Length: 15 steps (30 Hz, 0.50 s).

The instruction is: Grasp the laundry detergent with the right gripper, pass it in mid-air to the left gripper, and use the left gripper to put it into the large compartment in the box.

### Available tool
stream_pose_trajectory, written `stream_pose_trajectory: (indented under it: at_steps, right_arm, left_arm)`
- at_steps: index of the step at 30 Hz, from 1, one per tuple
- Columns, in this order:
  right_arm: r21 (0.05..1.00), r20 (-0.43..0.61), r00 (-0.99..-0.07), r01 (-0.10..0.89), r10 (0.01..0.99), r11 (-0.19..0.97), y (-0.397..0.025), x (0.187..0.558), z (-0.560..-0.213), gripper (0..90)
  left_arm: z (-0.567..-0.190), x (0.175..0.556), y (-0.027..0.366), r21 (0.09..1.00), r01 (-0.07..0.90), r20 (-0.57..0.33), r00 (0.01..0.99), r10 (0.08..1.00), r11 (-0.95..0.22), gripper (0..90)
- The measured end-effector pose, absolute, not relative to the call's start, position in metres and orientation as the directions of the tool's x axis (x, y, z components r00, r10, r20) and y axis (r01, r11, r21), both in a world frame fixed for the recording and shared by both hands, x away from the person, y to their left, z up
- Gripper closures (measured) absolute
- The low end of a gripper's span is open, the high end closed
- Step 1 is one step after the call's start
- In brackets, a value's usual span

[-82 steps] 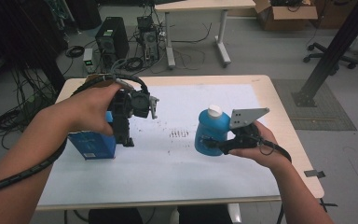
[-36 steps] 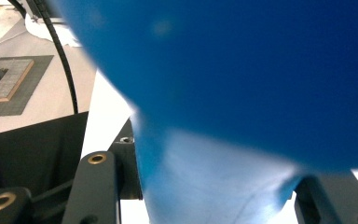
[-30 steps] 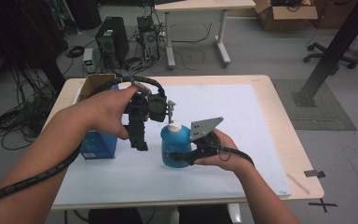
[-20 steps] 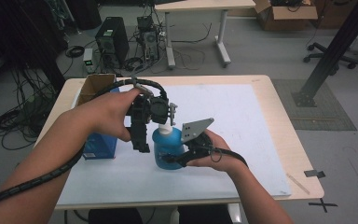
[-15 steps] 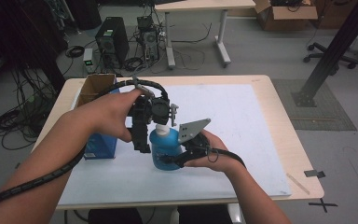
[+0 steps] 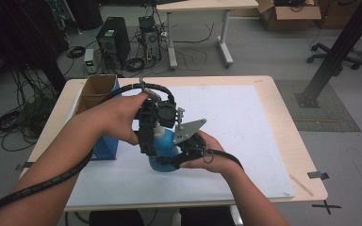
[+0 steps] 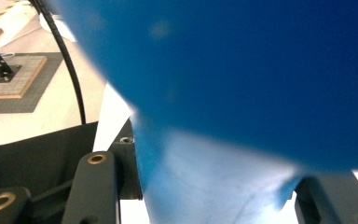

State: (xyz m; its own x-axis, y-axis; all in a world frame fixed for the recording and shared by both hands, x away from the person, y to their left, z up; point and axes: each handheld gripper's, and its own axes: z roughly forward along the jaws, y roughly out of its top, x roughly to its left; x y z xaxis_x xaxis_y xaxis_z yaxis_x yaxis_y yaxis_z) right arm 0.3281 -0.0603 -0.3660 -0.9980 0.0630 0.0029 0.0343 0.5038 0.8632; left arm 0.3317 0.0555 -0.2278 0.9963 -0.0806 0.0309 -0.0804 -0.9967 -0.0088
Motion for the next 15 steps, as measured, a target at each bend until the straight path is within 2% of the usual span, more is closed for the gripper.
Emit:
stream_pose_trajectory:
  at_steps: [15]
  right_arm:
    - [0.861, 0.0, -0.998, 0.032, 0.064, 0.507, -0.0567, 0.3286, -0.3629, 45.1]
  left_arm:
    - [-0.2332, 0.3291, 0.0507, -0.025, -0.082, 0.052, 0.995, -0.084, -0.996, 0.4]
